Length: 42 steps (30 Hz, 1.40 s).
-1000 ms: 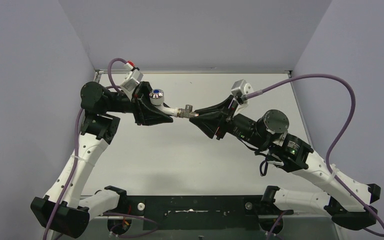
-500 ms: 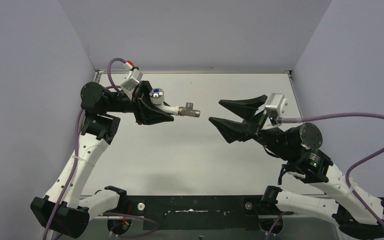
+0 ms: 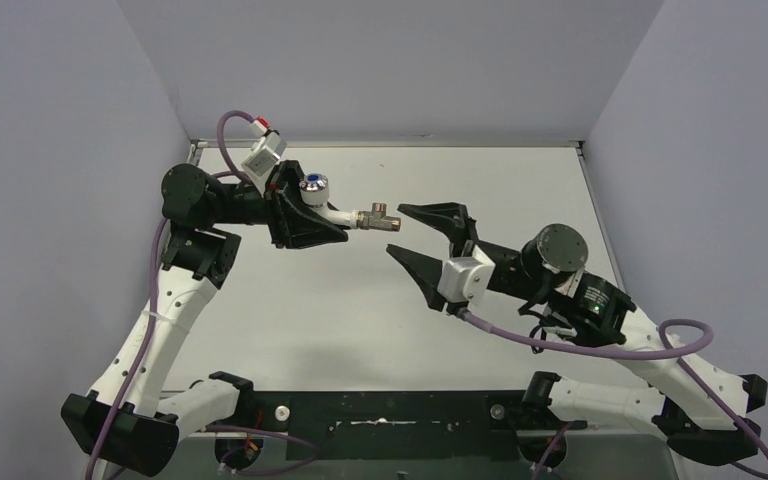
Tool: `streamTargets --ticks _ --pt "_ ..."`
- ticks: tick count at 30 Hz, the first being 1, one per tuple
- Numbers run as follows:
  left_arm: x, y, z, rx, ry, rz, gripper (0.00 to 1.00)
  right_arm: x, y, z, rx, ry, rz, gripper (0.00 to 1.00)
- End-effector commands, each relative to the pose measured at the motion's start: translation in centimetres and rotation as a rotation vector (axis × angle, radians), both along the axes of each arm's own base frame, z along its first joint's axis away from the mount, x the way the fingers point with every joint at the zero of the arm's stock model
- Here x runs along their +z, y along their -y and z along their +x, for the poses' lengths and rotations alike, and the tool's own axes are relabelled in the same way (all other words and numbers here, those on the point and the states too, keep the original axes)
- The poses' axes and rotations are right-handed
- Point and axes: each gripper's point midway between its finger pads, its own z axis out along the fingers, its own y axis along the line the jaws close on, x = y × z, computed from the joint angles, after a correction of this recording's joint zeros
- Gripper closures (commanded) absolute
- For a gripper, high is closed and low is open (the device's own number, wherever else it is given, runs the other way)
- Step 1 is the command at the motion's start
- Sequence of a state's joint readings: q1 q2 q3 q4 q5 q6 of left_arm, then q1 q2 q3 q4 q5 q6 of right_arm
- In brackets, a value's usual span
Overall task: Install the water faucets
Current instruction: Screw the water faucet onto the adaptor.
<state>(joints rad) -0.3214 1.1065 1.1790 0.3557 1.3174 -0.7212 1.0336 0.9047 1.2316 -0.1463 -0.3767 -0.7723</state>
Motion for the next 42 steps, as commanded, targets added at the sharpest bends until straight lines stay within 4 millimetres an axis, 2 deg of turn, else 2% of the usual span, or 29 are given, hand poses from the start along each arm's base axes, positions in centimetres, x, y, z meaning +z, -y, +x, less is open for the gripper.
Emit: streamTargets --ticks 1,21,25,29,35,42 --pt "2.1 -0.2 -0.8 0.001 0.060 -0.033 1.00 1.8 0.1 -0.3 0.006 0.168 -0.040 0.43" --pt "1.7 -0.2 -0.9 -0.018 0.049 -0.027 1.00 1.6 -0.9 1.0 -0.028 0.190 -0.061 0.59" --pt "1.5 -0.2 -1.0 -0.024 0.037 -0.024 1.00 1.5 -1.1 1.2 -0.031 0.186 -0.058 0.65" --pt "1.7 -0.3 -1.2 -0.030 0.043 -0.023 1.00 1.8 -1.1 1.1 -0.028 0.169 -0.035 0.77" --pt "1.5 -0.4 -1.6 -0.048 0.060 -0.015 1.00 1.8 -1.3 1.5 -0.035 0.047 0.006 0.99" --pt "1.3 -0.5 -2.0 -0.068 0.087 -0.006 1.00 0.6 -1.9 1.8 -0.026 -0.249 0.073 1.00"
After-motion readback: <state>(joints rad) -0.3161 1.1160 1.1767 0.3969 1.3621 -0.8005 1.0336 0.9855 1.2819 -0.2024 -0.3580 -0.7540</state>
